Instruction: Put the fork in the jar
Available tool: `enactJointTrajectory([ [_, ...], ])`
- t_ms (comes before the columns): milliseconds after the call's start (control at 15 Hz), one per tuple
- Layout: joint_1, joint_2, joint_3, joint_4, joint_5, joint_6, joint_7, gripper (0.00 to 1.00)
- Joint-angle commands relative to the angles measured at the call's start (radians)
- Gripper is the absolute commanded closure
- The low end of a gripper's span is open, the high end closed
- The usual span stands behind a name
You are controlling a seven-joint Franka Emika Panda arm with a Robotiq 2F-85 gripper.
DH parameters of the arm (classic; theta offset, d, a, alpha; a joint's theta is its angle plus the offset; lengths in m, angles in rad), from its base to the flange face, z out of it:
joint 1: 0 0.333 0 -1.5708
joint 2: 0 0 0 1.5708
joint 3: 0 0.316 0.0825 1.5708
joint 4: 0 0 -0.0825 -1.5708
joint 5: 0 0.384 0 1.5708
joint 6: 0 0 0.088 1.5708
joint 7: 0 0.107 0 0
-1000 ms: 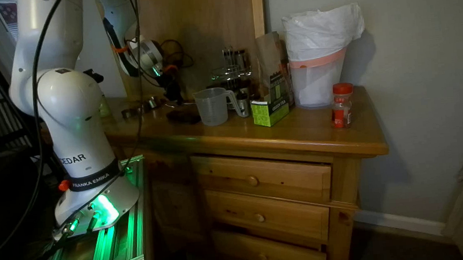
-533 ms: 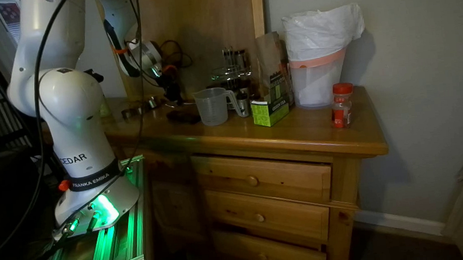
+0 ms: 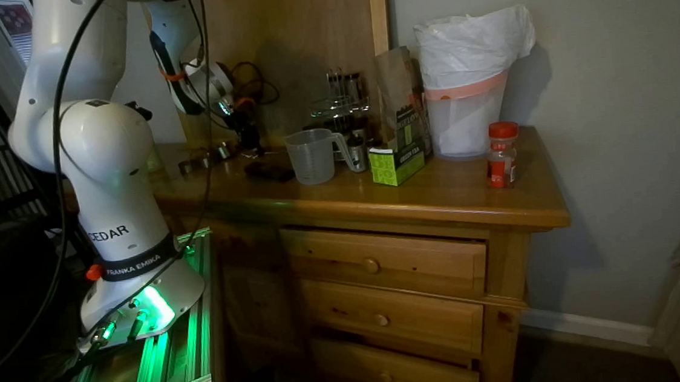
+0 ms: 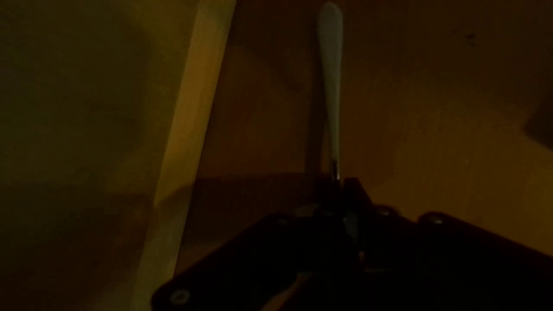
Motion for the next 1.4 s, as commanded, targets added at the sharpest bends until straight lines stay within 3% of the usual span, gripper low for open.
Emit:
enactJointTrajectory([
  [0,0.017,0.042,0.001,0.064,-0.013,-0.038,-0.061,0.98],
  [267,-0.036,-0.059,0.033,-0.031,0.052,0.025,-0.036,0.98],
  [867,-0.185,-0.224,0.119,-0.212,0.405,0.196,-0.048,0.98],
  [1333,-0.345,-0.428,0.333,-0.426,0.801,0.428,-0.127,0.98],
])
